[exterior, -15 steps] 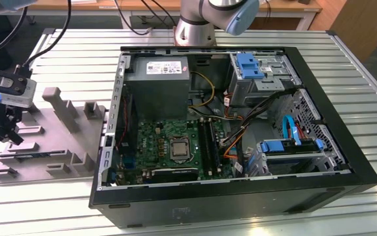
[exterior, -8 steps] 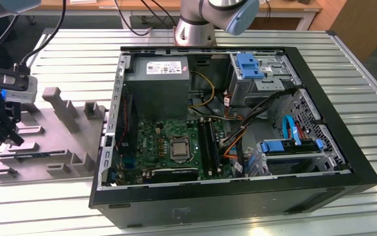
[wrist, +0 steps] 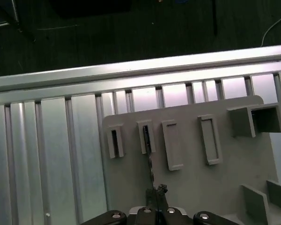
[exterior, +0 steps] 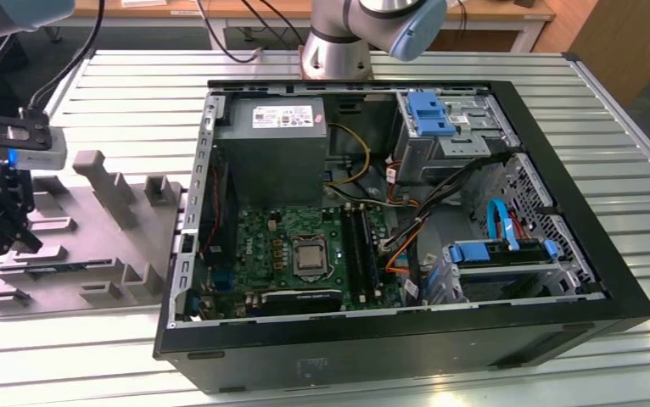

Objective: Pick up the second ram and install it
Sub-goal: 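Pick up the second ram and move it above second insertion slot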

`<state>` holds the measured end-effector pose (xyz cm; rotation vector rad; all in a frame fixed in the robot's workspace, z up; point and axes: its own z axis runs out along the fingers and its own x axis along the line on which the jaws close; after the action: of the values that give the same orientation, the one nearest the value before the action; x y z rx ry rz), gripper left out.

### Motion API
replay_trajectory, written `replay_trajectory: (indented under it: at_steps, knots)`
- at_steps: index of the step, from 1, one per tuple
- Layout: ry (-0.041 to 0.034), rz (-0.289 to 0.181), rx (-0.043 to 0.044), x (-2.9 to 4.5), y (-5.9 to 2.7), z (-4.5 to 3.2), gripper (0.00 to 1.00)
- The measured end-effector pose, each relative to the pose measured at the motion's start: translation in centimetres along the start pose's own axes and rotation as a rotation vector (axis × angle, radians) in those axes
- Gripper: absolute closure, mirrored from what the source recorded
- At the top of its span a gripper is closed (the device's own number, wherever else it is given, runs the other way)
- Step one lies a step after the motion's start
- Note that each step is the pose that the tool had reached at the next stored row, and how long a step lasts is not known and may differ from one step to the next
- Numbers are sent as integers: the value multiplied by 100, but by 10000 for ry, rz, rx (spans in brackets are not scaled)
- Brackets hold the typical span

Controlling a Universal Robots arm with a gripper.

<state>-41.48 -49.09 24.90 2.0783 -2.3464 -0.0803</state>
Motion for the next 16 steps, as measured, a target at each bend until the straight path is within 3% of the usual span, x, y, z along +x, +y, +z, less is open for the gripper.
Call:
replay_trajectory:
  at_steps: [10, 13, 16]
  knots:
    - [74, -1793, -36, 1, -2, 44, 89]
    - [77, -1872, -36, 2, -2, 47, 89]
    - [62, -1876, 54, 2, -3, 68, 89]
